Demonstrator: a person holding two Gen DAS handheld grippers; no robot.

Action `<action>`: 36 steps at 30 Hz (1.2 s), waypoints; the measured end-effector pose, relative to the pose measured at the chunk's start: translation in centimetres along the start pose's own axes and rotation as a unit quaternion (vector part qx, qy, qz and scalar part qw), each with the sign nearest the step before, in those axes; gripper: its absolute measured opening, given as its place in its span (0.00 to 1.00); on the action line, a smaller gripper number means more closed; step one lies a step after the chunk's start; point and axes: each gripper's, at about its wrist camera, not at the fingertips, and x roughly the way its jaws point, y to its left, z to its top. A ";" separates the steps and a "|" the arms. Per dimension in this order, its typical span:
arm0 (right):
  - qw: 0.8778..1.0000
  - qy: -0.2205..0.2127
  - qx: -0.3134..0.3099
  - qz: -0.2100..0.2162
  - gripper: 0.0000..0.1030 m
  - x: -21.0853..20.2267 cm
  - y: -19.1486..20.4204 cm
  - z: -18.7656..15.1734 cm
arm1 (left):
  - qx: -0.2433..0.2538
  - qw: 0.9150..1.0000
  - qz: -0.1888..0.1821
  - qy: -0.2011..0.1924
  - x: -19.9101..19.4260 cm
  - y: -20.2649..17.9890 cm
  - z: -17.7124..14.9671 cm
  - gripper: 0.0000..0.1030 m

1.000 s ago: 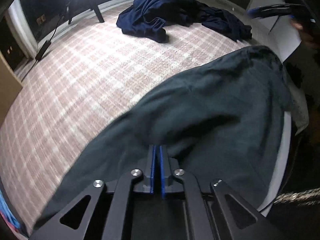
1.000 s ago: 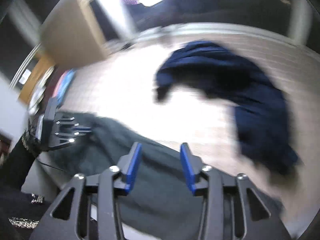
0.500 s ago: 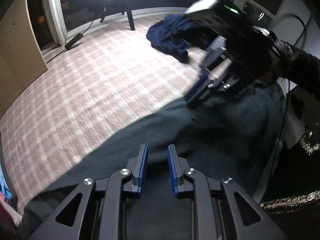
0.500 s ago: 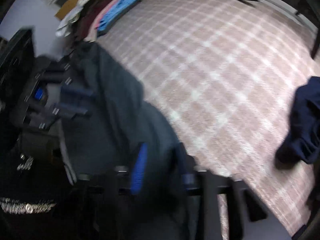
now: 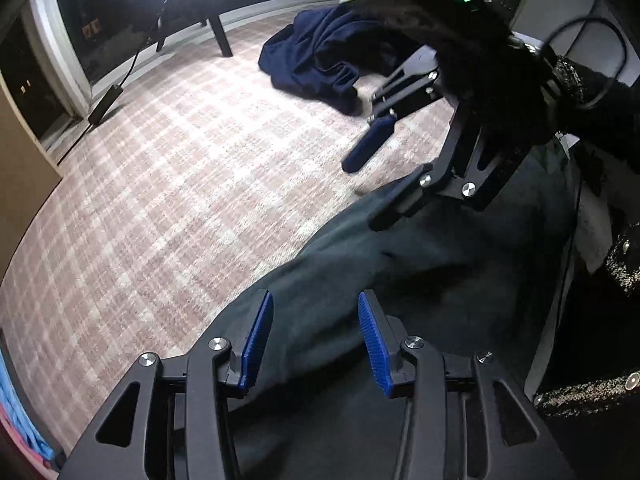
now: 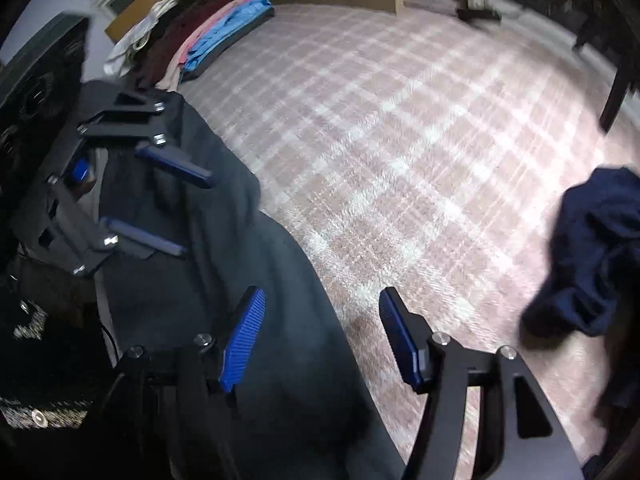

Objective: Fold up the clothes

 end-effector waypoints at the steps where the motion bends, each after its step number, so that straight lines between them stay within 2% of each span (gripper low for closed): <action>1: 1.000 0.005 -0.002 0.017 0.45 0.3 0.2 -0.1 | -0.001 1.000 0.004 0.003 0.1 0.1 -0.1 0.41; 2: 0.999 0.011 -0.003 0.034 0.17 0.6 0.4 -0.2 | -0.003 1.000 0.005 0.006 0.1 0.2 -0.2 0.41; 3: 0.999 0.014 -0.004 0.046 0.05 0.8 0.6 -0.3 | -0.005 1.000 0.006 0.009 0.2 0.3 -0.4 0.41; 7: 0.998 -0.006 -0.012 0.060 0.04 -0.2 2.4 -1.1 | 0.001 1.000 0.006 0.005 0.0 0.1 -0.1 0.41; 10: 0.997 -0.029 -0.025 0.060 0.04 -1.4 4.1 -1.8 | 0.017 1.000 -0.005 0.000 0.3 -0.5 0.6 0.41; 12: 0.996 -0.034 -0.037 0.077 0.04 -2.0 5.1 -2.2 | 0.027 0.999 -0.018 0.000 0.8 -0.9 0.7 0.41; 15: 0.992 -0.025 -0.043 0.113 0.04 -1.6 6.4 -2.7 | 0.030 0.998 -0.042 0.020 1.5 -1.8 -0.5 0.31; 16: 0.991 -0.017 -0.038 0.125 0.04 -1.3 6.5 -3.0 | 0.026 0.998 -0.051 0.028 1.8 -1.8 -1.1 0.17; 17: 0.991 -0.009 -0.034 0.128 0.04 -1.1 6.3 -3.2 | 0.022 0.997 -0.059 0.036 2.2 -1.9 -1.7 0.14; 20: 0.992 0.001 -0.013 0.126 0.05 -0.9 5.3 -3.4 | -0.006 0.997 -0.058 0.058 3.3 -1.2 -3.4 0.14; 23: 0.990 -0.019 0.038 0.136 0.13 -2.2 2.8 -2.9 | -0.029 0.996 -0.064 0.052 3.6 -0.6 -4.1 0.14; 25: 0.991 -0.038 0.054 0.113 0.14 -2.9 1.2 -2.2 | -0.037 0.996 -0.066 0.048 3.6 -0.3 -4.1 0.14; 26: 0.993 -0.036 0.049 0.097 0.21 -2.7 0.9 -1.7 | -0.036 0.996 -0.064 0.047 3.5 -0.4 -4.0 0.14; 27: 0.995 -0.034 0.044 0.081 0.34 -2.5 0.6 -1.3 | -0.035 0.996 -0.062 0.046 3.4 -0.4 -4.0 0.14; 29: 0.997 -0.028 0.035 0.055 0.40 -1.8 -0.1 -0.6 | -0.028 0.998 -0.051 0.039 2.6 -0.5 -3.8 0.17; 30: 0.998 -0.022 0.034 0.045 0.41 -1.3 -0.5 -0.4 | -0.028 0.998 -0.047 0.031 2.0 -0.2 -3.6 0.17; 32: 0.999 -0.008 0.039 0.036 0.41 -0.2 -1.5 -0.2 | -0.029 0.999 -0.040 0.017 0.8 0.4 -3.4 0.22; 34: 0.998 -0.006 0.039 0.052 0.40 0.4 -1.8 -0.2 | -0.031 0.999 -0.027 0.007 0.0 1.2 -3.1 0.28; 35: 0.997 -0.010 0.035 0.066 0.30 0.4 -1.4 -0.2 | -0.031 0.999 -0.018 0.006 -0.3 1.7 -2.8 0.30; 36: 0.996 -0.014 0.030 0.079 0.09 0.5 -1.0 -0.2 | -0.031 0.999 -0.009 0.007 -0.3 2.1 -2.5 0.30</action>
